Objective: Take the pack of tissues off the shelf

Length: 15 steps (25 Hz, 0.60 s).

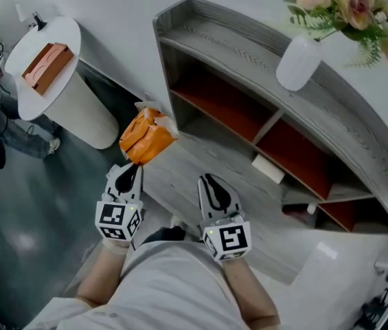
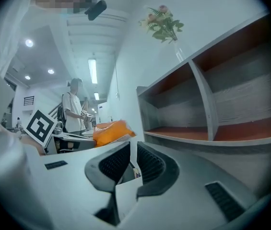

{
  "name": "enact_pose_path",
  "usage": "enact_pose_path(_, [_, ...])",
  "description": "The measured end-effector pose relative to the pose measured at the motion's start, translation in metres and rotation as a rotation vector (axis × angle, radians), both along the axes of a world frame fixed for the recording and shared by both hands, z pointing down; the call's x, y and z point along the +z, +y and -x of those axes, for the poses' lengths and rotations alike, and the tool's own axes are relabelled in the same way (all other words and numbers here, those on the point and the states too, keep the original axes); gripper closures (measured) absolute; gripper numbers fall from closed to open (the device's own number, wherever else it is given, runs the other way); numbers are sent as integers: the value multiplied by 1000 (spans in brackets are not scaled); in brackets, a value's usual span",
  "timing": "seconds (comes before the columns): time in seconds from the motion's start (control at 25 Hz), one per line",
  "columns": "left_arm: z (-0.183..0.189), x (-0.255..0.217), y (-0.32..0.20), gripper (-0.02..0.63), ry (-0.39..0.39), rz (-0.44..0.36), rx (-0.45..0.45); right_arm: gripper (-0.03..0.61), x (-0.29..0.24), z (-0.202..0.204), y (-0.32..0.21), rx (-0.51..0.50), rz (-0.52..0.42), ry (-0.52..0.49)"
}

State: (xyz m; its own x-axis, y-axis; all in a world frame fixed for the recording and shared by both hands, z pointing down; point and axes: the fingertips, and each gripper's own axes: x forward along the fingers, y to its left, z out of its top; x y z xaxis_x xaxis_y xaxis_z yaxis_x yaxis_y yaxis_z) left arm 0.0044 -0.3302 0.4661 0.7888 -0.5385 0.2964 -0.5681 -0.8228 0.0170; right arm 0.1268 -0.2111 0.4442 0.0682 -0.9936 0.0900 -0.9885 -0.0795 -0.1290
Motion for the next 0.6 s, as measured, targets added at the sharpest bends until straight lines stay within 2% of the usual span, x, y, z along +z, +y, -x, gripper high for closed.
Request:
enact_pose_path(0.24, [19, 0, 2, 589, 0, 1, -30, 526, 0, 16, -11, -50, 7, 13])
enact_pose_path(0.6, [20, -1, 8, 589, 21, 7, -14, 528, -1, 13, -8, -33, 10, 20])
